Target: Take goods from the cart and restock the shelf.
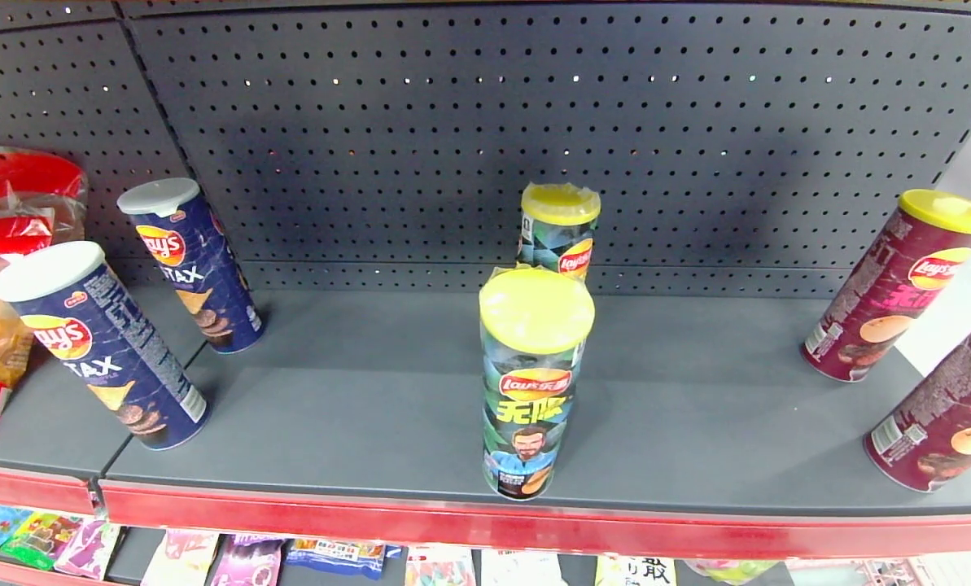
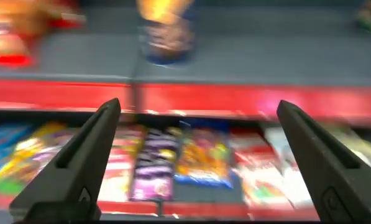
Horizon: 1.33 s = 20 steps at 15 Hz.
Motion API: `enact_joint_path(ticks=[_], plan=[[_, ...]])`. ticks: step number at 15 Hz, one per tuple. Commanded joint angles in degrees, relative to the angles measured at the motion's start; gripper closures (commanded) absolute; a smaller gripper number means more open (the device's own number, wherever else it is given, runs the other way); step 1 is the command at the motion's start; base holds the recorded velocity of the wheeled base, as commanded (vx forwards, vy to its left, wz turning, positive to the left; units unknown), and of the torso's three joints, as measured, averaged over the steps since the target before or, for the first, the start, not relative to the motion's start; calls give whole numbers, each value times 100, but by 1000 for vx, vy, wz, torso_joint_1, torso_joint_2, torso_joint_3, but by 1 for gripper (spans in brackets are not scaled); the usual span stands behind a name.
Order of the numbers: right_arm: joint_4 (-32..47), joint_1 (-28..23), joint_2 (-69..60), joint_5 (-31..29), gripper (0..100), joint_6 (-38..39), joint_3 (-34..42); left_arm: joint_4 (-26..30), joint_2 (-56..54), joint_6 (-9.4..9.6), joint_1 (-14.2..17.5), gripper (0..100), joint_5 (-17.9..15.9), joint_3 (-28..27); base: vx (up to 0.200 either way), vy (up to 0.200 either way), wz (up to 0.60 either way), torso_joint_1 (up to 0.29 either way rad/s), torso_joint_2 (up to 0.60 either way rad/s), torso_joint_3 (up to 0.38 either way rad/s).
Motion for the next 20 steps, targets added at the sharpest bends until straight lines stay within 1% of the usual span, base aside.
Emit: enact_joint_path(ticks=[1,2,6,9,15,18,20], plan=[[-2,6,-9,2,0,5,0,-9,11,-2,-6,0,3,2,0,0,0,0,0,0],[-2,6,-9,2,0,5,0,-18,11,-2,-6,0,47,2,0,0,0,0,0,0],[-2,6,-9,2,0,40,0,-18,11,-2,-6,0,47,2,0,0,0,0,0,0],[7,6,-9,2,0,40,0,-18,11,16,-6,0,47,2,-200,0,0,6,7,2],[7,6,-9,2,0,40,0,-18,11,7,-6,0,47,2,0,0,0,0,0,0],[-2,6,-9,2,0,48,0,-18,11,7,-6,0,47,2,0,0,-600,1,5,-1],[7,-2,-9,2,0,48,0,-18,11,7,-6,0,47,2,0,0,0,0,0,0]])
